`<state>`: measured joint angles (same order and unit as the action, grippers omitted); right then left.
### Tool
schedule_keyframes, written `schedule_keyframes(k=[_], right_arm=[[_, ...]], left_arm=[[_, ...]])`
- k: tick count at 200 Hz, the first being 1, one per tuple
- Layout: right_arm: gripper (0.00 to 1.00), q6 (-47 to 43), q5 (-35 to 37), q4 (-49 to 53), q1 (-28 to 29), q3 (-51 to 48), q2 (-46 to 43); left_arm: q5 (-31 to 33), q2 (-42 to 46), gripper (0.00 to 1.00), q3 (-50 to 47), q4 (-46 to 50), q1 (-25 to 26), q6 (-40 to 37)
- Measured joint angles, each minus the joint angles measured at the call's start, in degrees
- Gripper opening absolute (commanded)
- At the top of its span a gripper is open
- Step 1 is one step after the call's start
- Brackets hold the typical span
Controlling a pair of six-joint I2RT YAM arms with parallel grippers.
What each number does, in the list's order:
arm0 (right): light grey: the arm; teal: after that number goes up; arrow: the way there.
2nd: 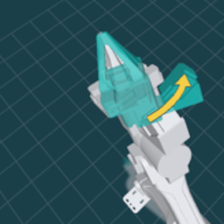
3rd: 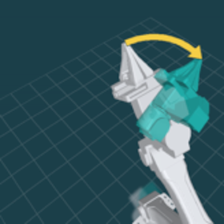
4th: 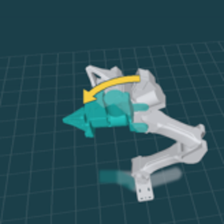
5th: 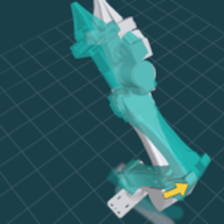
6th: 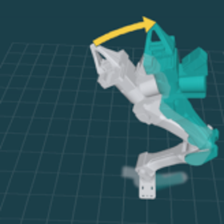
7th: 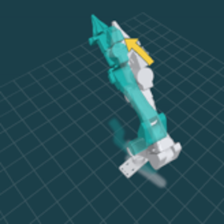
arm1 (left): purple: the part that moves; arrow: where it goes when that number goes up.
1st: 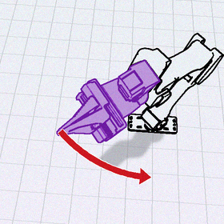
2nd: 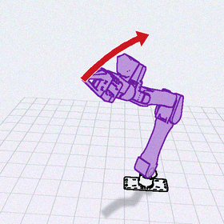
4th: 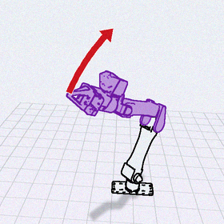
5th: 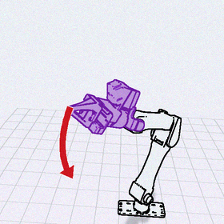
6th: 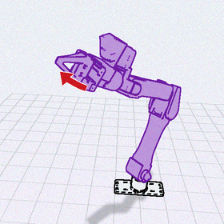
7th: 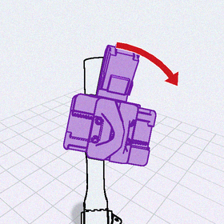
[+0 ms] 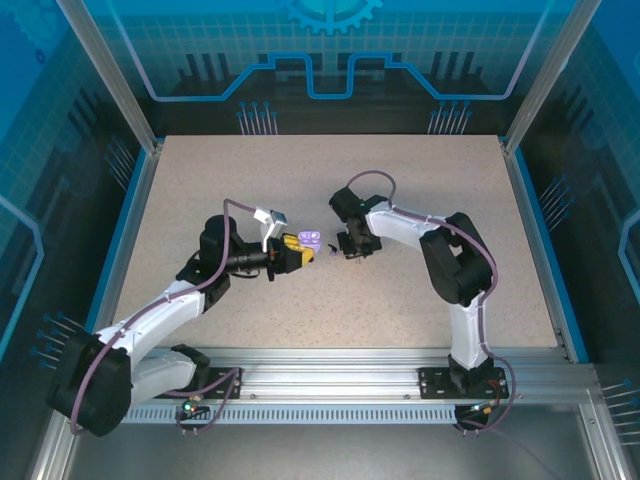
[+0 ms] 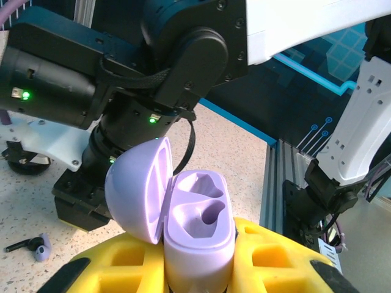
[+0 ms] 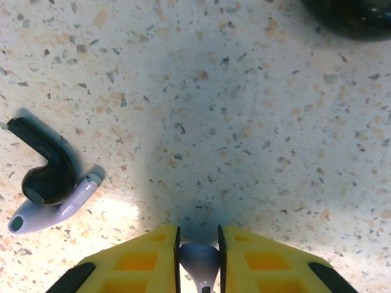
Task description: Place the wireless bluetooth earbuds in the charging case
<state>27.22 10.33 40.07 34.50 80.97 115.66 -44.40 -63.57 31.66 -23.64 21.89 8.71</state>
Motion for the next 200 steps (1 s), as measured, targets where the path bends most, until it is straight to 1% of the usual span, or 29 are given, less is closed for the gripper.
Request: schedule_keyframes(k=[78, 149, 200], right_arm=[[0.20, 1.53, -0.55, -5.60, -2.19, -5.84, -6.21], [0.19, 2.21, -3.93, -12.35, -3.19, -11.41, -14.86], [0.20, 2.19, -6.99, -14.75, -3.43, -12.11, -20.46]], left_arm=[[2.71, -0.96, 0.03, 0.00, -0.22, 0.00, 0.42], [7.52, -7.87, 0.01, 0.00, -4.00, 0.00, 4.17], [12.35, -12.66, 0.01, 0.00, -6.32, 0.00, 7.69]])
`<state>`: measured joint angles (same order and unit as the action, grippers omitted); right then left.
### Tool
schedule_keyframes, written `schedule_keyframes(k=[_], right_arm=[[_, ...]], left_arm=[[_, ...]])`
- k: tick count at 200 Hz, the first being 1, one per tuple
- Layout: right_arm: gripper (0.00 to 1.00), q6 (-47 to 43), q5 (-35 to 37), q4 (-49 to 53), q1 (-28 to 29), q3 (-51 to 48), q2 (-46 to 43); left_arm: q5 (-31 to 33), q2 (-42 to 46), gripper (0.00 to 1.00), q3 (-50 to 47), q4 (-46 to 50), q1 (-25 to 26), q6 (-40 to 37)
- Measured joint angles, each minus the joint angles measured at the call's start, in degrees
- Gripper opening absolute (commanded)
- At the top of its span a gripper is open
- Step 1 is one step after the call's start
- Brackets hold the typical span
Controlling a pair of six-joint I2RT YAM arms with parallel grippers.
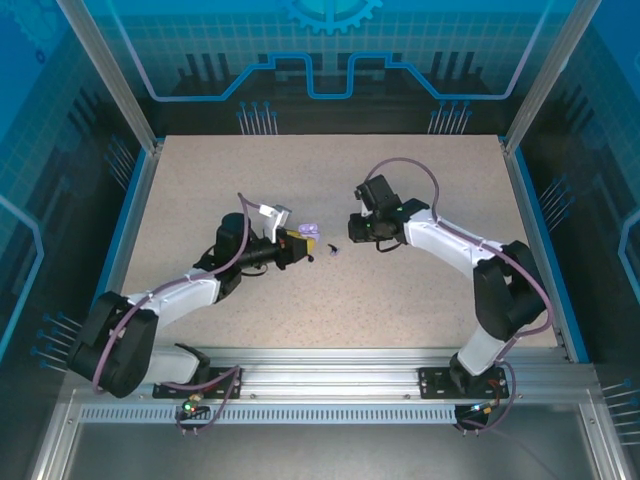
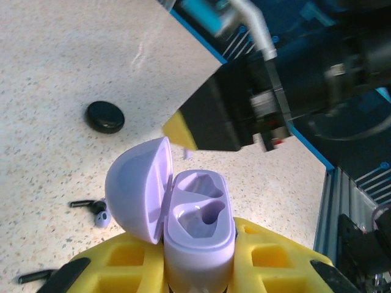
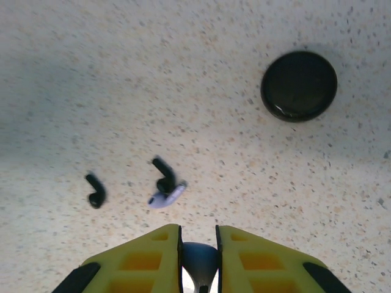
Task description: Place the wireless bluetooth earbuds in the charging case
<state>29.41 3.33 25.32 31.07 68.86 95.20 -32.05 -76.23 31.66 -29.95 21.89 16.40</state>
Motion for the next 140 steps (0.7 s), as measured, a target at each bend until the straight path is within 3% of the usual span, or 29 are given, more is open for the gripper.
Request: schedule_keyframes(k=[80, 140], right_arm=[[0.20, 0.39, -5.20, -1.99, 0.00, -0.63, -7.54], [0.21, 0.42, -8.37, -4.63, 0.92, -0.68, -13.92]], left_arm=[[2.03, -7.23, 0.05, 0.02, -3.43, 1.55, 1.79], [-1.14, -8.94, 0.05, 0.59, -9.03, 3.23, 1.49]])
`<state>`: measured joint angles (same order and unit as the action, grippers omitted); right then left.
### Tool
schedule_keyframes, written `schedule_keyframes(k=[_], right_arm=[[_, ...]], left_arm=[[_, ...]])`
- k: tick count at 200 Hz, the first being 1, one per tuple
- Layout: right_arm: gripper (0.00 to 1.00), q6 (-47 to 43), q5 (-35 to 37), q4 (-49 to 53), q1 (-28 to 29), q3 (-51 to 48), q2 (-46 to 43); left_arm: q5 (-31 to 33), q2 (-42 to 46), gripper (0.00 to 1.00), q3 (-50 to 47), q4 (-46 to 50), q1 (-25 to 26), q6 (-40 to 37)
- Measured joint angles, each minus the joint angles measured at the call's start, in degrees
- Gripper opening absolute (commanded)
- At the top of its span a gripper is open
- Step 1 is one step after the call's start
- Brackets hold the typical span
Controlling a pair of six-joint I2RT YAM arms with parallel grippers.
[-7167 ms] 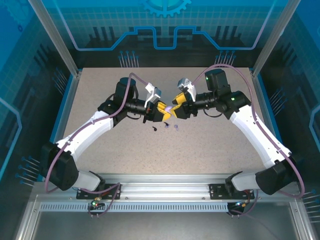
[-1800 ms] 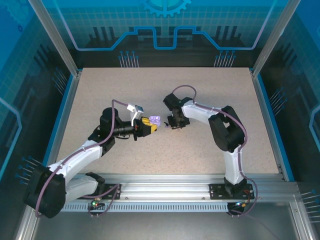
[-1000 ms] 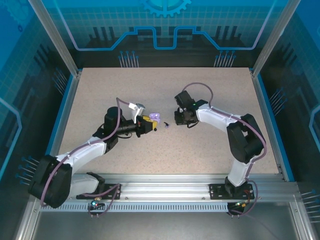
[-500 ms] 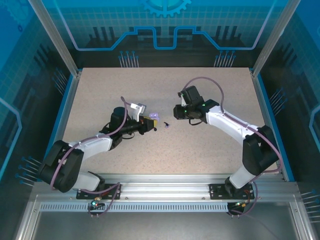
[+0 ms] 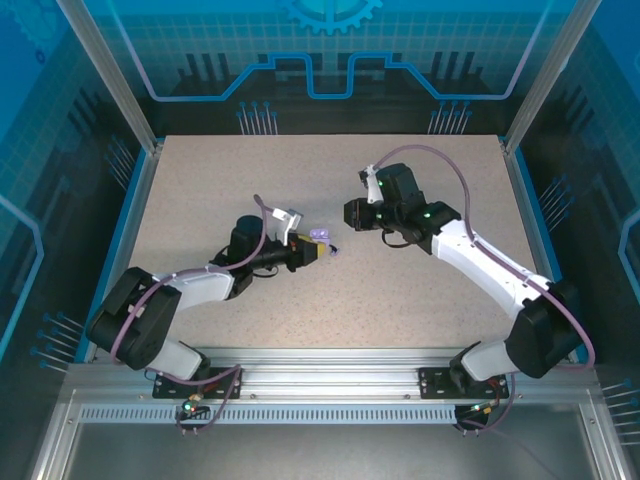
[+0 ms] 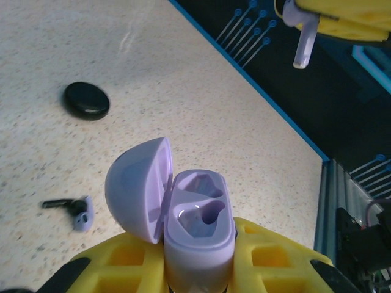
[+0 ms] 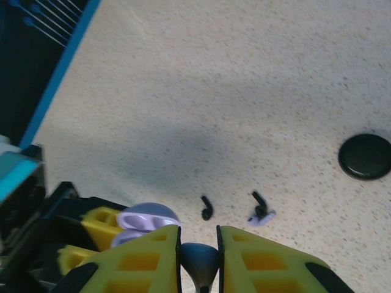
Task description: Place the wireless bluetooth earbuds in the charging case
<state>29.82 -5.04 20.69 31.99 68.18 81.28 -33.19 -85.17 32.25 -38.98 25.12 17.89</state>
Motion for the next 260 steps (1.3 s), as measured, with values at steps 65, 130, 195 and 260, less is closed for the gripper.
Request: schedule_keyframes(k=[65, 130, 195, 260], right_arm=[[0.21, -0.90, -1.70, -3.21, 3.41, 0.00, -3.82], [0.21, -3.13, -1.84, -5.33, 6.19, -0.42, -5.42], [0.21, -5.73, 0.44, -5.77, 8.28, -1.03, -6.25], [0.21, -6.84, 2.73, -5.79, 8.98, -1.03, -6.62]], left_arm=[[-3.76, -0.07, 0.04, 2.25, -4.42, 1.55, -1.84], [-4.20, 1.18, 0.04, 4.48, -4.68, 2.16, -2.62], [-5.27, 4.13, 0.05, 6.32, -2.64, 2.43, -3.32], [-5.92, 4.98, 0.05, 7.06, 0.46, 2.64, -4.70]])
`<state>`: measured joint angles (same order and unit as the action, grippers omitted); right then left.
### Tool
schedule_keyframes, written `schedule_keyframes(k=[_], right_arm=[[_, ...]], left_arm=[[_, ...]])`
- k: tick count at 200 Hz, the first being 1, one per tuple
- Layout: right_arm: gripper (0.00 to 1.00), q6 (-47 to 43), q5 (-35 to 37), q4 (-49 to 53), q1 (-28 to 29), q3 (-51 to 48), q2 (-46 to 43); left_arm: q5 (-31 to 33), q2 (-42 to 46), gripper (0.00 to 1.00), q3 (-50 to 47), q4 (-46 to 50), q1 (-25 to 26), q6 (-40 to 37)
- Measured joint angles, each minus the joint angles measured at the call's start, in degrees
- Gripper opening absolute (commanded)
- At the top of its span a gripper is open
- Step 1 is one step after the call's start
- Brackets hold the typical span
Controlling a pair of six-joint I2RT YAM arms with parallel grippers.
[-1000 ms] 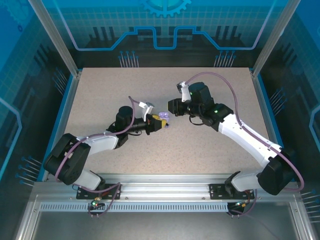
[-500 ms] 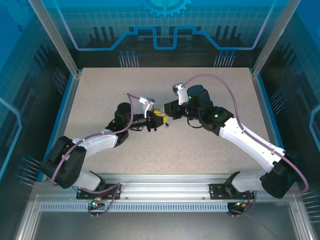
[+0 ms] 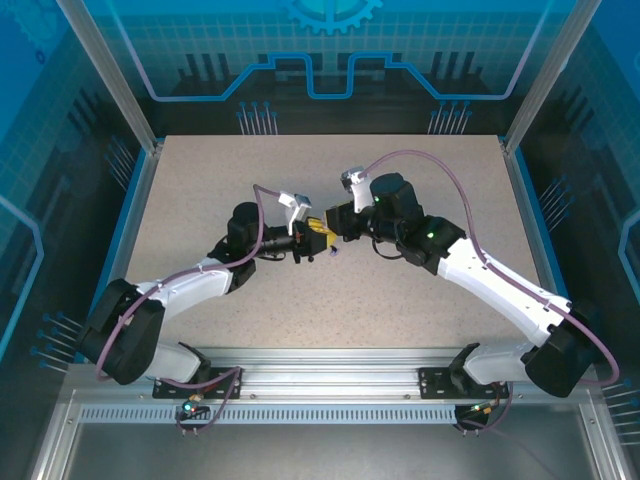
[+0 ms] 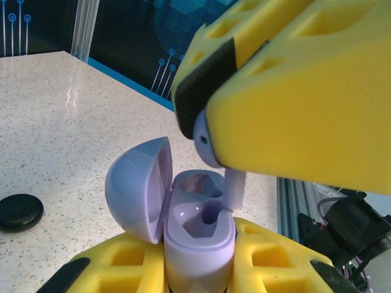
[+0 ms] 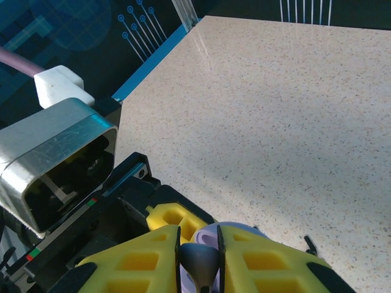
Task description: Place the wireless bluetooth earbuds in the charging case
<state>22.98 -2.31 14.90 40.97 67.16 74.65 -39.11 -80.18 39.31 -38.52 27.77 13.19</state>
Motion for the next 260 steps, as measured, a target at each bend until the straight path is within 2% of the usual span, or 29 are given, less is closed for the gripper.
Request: schedule_keyframes(k=[260], right_arm=[[0.21, -2.51, 3.63, 0.07, 1.49, -0.79, -0.83]], left_arm=[[-0.39, 0.96, 0.05, 1.49, 2.36, 0.55, 0.44]])
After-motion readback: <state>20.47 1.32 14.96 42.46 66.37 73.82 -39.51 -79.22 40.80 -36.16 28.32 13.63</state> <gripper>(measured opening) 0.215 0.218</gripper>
